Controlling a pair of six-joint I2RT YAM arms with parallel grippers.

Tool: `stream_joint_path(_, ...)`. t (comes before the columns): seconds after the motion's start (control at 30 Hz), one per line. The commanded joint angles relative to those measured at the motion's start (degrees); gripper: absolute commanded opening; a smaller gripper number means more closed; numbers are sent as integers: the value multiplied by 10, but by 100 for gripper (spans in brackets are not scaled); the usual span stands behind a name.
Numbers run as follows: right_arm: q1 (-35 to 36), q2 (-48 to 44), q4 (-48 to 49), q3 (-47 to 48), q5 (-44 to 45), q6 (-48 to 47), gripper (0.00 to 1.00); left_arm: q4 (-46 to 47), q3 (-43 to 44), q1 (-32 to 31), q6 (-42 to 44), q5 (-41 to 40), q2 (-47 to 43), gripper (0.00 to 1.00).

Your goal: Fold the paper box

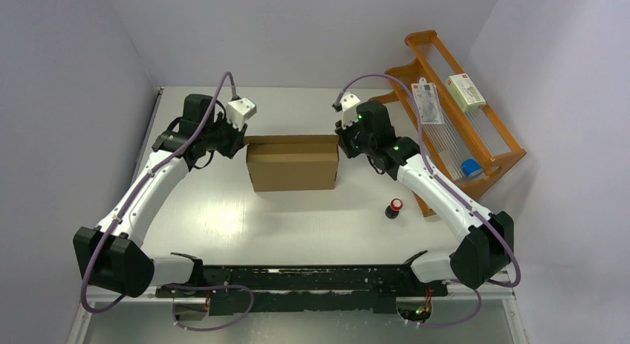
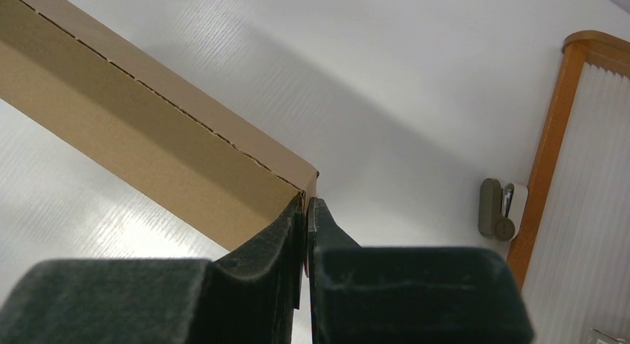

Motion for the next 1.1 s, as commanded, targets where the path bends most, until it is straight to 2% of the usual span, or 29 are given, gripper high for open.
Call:
stream_joint_path(0.0, -5, 2, -7, 16, -9, 6, 7, 10, 11, -1, 2, 40, -4, 20)
stream_joint_path(0.2, -4, -1, -11, 17, -7, 17, 0, 13, 6, -8, -3, 52, -12, 5)
stream_joint_path(0.5, -4, -13, -15, 19, 18, 62, 0, 10, 3, -46, -22, -2, -27, 5)
stream_joint_path(0.77, -3, -9, -39, 34, 54, 135, 0, 1, 9, -49, -70, -39, -19, 5)
stream_joint_path(0.93, 1, -8, -47, 38, 55, 171, 0, -4, 16, -52, -138, -75, -4, 5)
stream_joint_path(1.07, 6, 3, -73, 50, 102, 214, 0, -2, 20, -62, -185, -100, -5, 5)
